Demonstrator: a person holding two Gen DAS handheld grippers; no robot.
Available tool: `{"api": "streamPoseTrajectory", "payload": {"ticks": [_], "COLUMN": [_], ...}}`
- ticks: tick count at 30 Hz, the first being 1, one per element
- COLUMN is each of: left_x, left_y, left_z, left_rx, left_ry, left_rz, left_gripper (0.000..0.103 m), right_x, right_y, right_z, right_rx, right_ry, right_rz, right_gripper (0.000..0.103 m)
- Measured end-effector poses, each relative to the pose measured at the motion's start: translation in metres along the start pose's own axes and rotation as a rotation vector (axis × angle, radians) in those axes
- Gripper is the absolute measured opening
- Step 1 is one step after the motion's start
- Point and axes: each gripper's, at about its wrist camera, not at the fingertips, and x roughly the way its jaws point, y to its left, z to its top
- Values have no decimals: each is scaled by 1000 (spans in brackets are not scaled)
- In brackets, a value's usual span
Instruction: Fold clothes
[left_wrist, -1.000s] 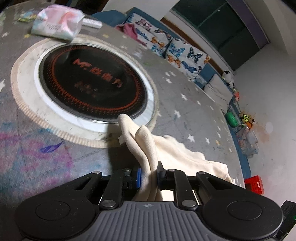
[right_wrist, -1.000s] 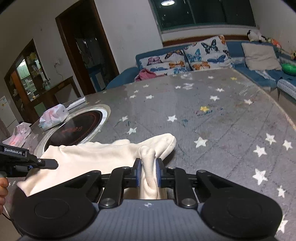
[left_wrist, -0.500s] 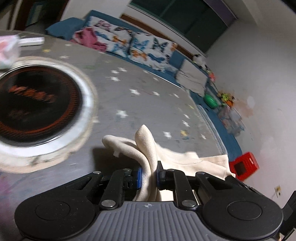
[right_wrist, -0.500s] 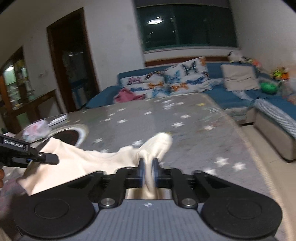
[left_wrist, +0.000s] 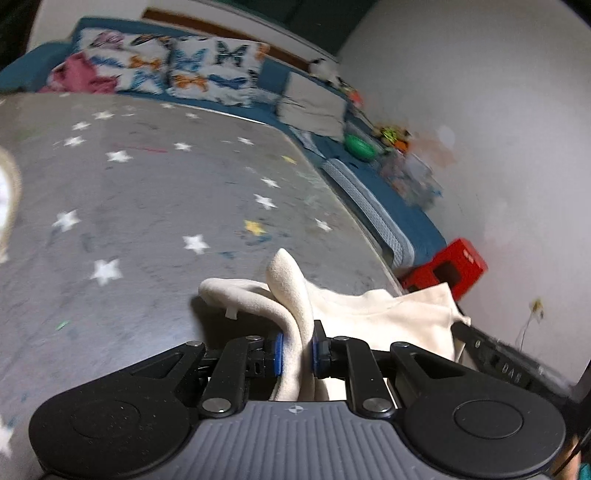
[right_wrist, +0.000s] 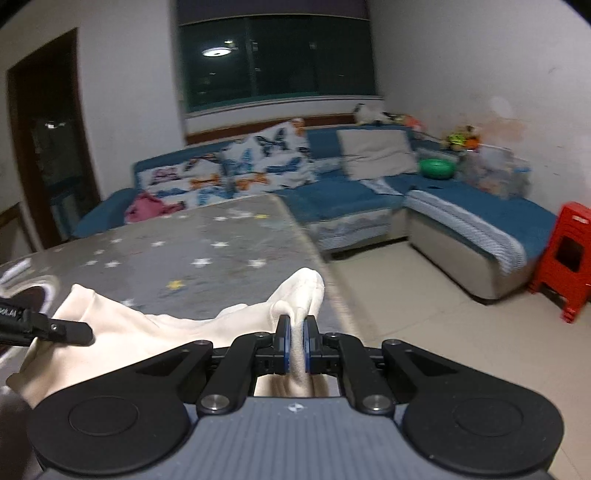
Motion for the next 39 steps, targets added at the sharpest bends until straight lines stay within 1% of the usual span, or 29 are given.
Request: {"api": "streamPoseTrajectory", "payload": {"ticks": [2,4,5,6,8,9,11,12,14,15,18,21,25,29,30,32,34,38,39], "left_x": [6,11,10,8,5,4,1,0,0,1,7,16,34,54,57,63,68,64,61], "left_y": [2,3,7,11,19,21,25,26,25,21,7,-4,-14,-12,-11,-9,-7,-7,-7], "left_z": [-3,-5,-6,-7,-6,-4,0,2,9,12,16,17,19,19,19,20,20,21,21], "left_rx": [5,9,6,3,6,7,2,-1,7,19,62,97,134,126,126,126,127,125,125], "left_ry": [23,45,47,48,46,41,28,21,10,4,0,12,37,68,67,65,63,65,65], "left_rz": [23,45,64,83,107,130,150,154,141,131,91,52,3,14,15,17,19,22,23], "left_gripper": [17,22,27,31,32,35,36,36,35,34,33,32,29,28,28,23,23,24,24], "right_x": [8,14,16,16,17,18,20,23,31,35,45,56,72,74,73,72,71,69,68], "right_y": [-9,-16,-18,-18,-16,-13,-6,-2,6,10,23,29,31,31,31,31,32,32,32], "right_z": [-2,-7,-9,-12,-14,-13,-12,-11,-7,-6,-4,-4,-6,-9,-9,-11,-12,-11,-10], "right_rx": [11,23,20,13,1,-9,-27,-33,-45,-50,-65,-63,-63,-69,-73,-88,-100,-100,-95], "right_ry": [33,64,72,77,79,76,73,76,84,88,102,116,138,131,129,122,116,118,120], "right_rz": [-33,-53,-57,-54,-47,-36,-11,8,49,69,114,132,127,124,124,122,118,115,115], "right_gripper": [7,9,10,10,10,11,15,21,23,24,27,27,30,31,31,31,32,34,38]}}
